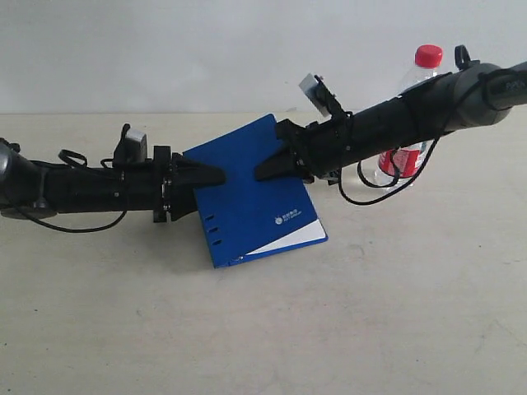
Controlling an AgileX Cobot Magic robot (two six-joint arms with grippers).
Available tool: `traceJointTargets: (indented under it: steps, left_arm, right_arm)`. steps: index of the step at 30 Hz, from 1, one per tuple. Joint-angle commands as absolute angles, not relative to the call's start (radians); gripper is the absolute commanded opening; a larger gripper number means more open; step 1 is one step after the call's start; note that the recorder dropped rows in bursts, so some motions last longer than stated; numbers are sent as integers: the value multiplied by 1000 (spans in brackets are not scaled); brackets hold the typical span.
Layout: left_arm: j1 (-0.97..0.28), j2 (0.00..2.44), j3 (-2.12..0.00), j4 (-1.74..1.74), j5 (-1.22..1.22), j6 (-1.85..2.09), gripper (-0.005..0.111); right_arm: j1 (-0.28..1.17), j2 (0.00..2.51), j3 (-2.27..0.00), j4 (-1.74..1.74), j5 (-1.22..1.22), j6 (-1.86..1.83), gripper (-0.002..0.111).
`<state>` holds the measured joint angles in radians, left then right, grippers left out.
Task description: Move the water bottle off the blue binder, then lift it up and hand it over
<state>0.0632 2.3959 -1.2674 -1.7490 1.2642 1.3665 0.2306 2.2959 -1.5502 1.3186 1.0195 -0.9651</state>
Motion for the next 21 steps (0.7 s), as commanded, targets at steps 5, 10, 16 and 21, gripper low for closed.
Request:
traceJointTargets:
  steps: [5, 10, 16, 21]
  left_arm:
    - [58, 2414, -1272, -1744, 1221, 1350, 24]
    - [58, 2414, -1272, -1744, 1221, 1350, 4]
    - [67, 2414, -1272, -1744, 1221, 1354, 4]
    - [108, 2414, -1272, -1744, 1221, 1354, 4]
  right_arm:
    - [230, 2316, -1548, 1240, 968, -1020, 36]
    - [230, 2314, -1548, 1242, 949, -1027, 57]
    - [220, 2285, -1548, 1235, 905, -1042, 57]
    - [175, 2220, -1548, 1189, 872, -1017, 57]
